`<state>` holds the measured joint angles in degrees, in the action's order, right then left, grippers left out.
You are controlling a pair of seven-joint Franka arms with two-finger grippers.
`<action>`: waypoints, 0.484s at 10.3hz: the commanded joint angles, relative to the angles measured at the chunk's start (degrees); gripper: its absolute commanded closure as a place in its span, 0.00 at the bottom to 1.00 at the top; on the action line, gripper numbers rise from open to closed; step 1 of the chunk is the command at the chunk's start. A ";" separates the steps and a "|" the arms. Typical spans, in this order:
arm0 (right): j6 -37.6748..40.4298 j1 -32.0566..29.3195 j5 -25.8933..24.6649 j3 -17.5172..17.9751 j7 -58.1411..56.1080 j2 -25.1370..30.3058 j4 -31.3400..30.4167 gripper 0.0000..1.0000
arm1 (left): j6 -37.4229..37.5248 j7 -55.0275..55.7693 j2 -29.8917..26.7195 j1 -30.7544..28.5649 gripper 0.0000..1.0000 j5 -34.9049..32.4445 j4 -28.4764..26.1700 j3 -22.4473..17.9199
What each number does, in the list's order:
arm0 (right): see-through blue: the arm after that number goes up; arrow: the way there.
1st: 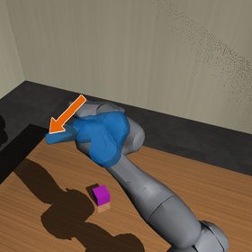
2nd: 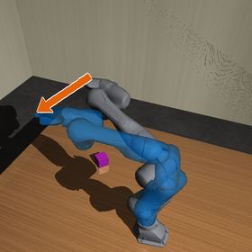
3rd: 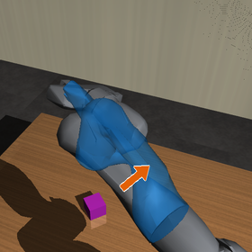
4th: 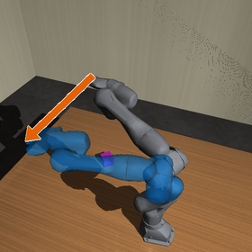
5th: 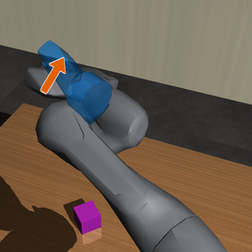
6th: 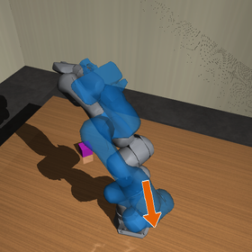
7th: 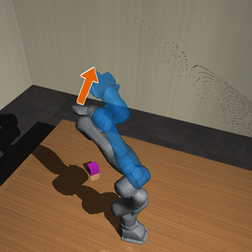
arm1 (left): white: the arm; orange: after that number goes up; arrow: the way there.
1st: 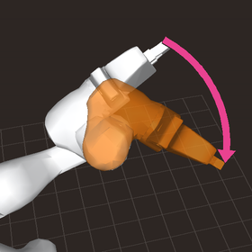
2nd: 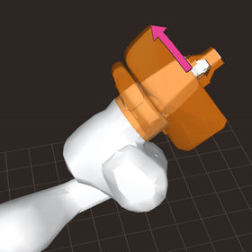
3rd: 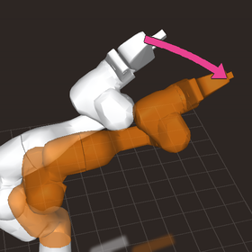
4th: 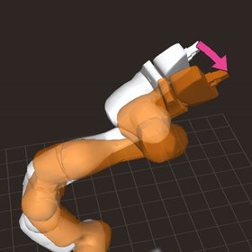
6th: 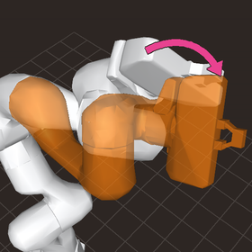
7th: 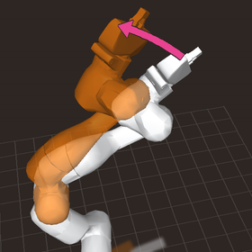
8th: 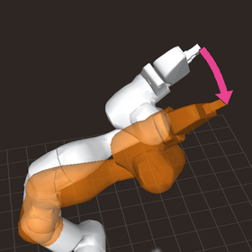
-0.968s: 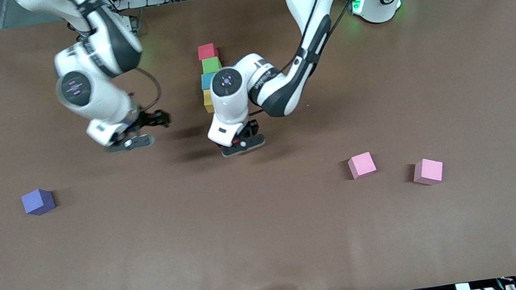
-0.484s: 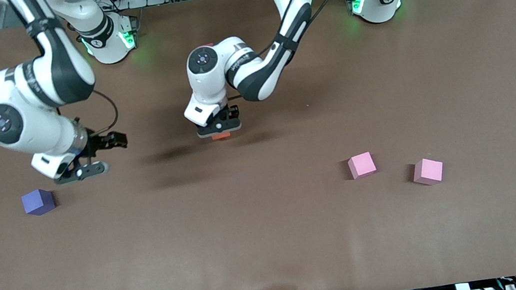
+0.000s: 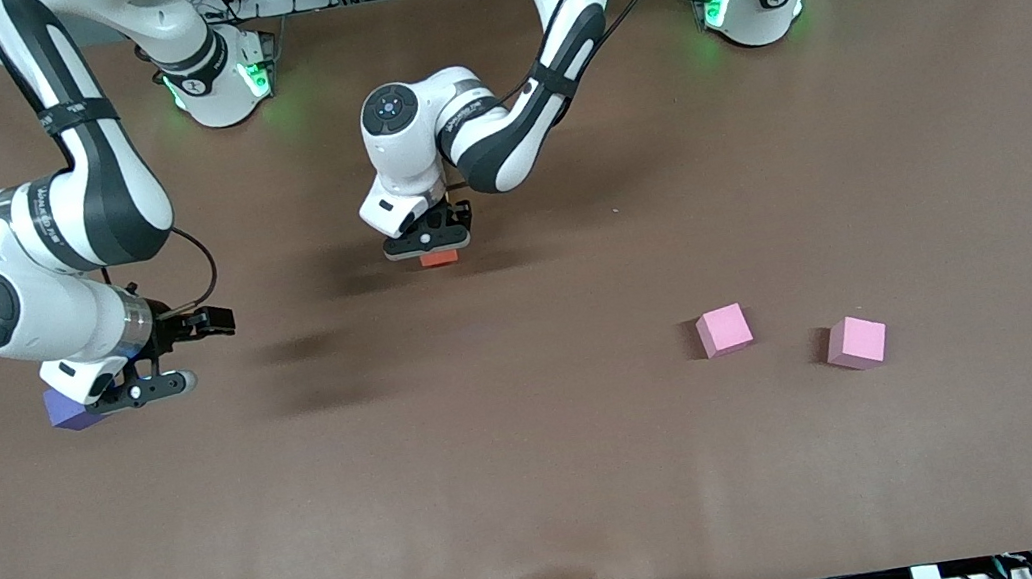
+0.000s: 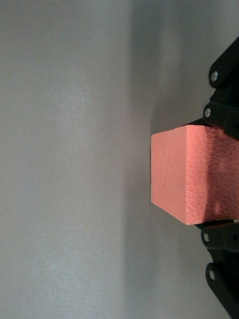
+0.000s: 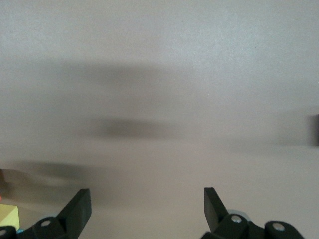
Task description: Arrange blocks into number 1
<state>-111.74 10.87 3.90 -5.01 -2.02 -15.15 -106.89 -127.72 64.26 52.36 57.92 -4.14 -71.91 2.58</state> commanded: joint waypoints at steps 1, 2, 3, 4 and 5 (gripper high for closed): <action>0.73 -0.59 -0.92 0.52 -0.62 -0.49 1.33 0.00 | 0.55 -1.33 0.20 0.44 1.00 -1.31 0.28 0.05; 0.82 -0.50 -0.92 0.52 -0.80 -0.32 1.24 0.00 | 0.55 -1.51 0.37 0.87 1.00 -1.31 0.28 0.14; 0.91 -0.50 -0.92 0.52 -0.80 -0.05 1.16 0.00 | 0.55 -1.51 0.89 1.05 1.00 -1.23 0.28 0.14; 0.91 -0.41 -0.92 0.52 -0.80 0.04 0.98 0.00 | 0.55 -1.42 1.77 1.66 1.00 -0.97 0.28 0.14; 0.91 -0.41 -0.92 0.44 -0.80 0.21 0.81 0.00 | 0.55 -1.34 2.39 2.28 1.00 -0.96 0.28 0.14</action>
<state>-111.69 10.88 3.75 -4.95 -2.14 -15.17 -106.67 -127.58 63.07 53.48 59.23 -4.18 -72.21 2.87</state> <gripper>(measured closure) 0.000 0.392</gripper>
